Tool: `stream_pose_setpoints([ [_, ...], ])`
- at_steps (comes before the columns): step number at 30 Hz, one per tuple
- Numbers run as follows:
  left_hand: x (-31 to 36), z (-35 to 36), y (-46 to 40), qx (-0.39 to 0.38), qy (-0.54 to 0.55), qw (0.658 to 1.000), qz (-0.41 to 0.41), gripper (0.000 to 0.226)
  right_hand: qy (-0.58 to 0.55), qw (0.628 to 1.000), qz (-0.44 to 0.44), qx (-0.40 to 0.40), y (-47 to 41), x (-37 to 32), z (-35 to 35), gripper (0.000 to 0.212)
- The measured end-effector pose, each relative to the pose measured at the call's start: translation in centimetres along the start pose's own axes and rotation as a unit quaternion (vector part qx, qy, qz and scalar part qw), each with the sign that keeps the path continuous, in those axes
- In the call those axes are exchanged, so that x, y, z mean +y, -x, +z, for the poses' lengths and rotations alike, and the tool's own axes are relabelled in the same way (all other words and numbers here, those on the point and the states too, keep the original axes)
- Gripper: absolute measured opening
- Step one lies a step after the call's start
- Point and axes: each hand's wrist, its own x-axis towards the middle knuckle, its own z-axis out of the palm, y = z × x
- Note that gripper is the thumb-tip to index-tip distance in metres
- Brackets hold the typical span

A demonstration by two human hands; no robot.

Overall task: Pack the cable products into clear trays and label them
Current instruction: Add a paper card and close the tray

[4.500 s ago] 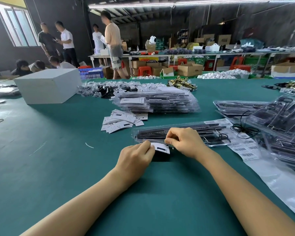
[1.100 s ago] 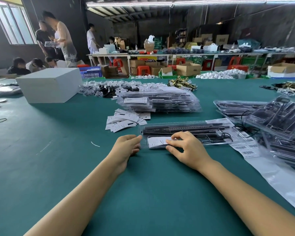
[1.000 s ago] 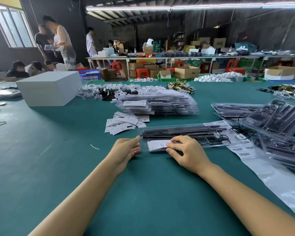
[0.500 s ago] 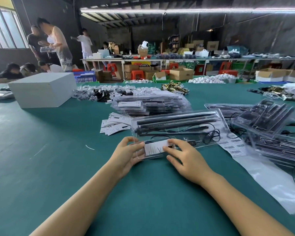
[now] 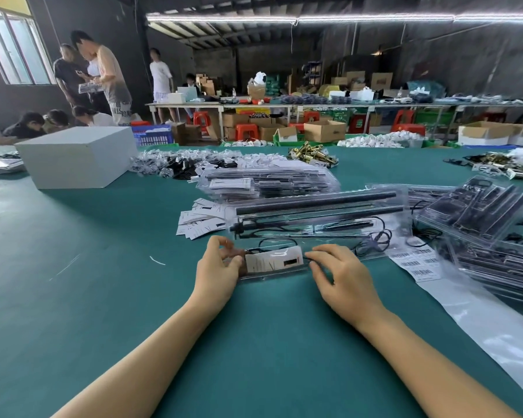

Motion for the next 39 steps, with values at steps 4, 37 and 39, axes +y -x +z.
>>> stream_pose_setpoints([
  [4, -0.2, -0.2, -0.4, 0.014, -0.012, 1.0, -0.002, 0.028, -0.041, 0.99, 0.134, 0.032, -0.4, 0.8, -0.2, 0.016],
  [37, -0.7, 0.1, -1.1, 0.025, -0.086, 0.995, 0.041, 0.024, -0.167, 0.92, 0.354, -0.003, -0.8, 1.9, -0.8, 0.02],
  [39, -0.7, 0.1, -1.2, 0.027, -0.092, 0.995, 0.04, 0.026, -0.164, 0.921, 0.353, -0.008, -0.8, 1.8, -0.9, 0.018],
])
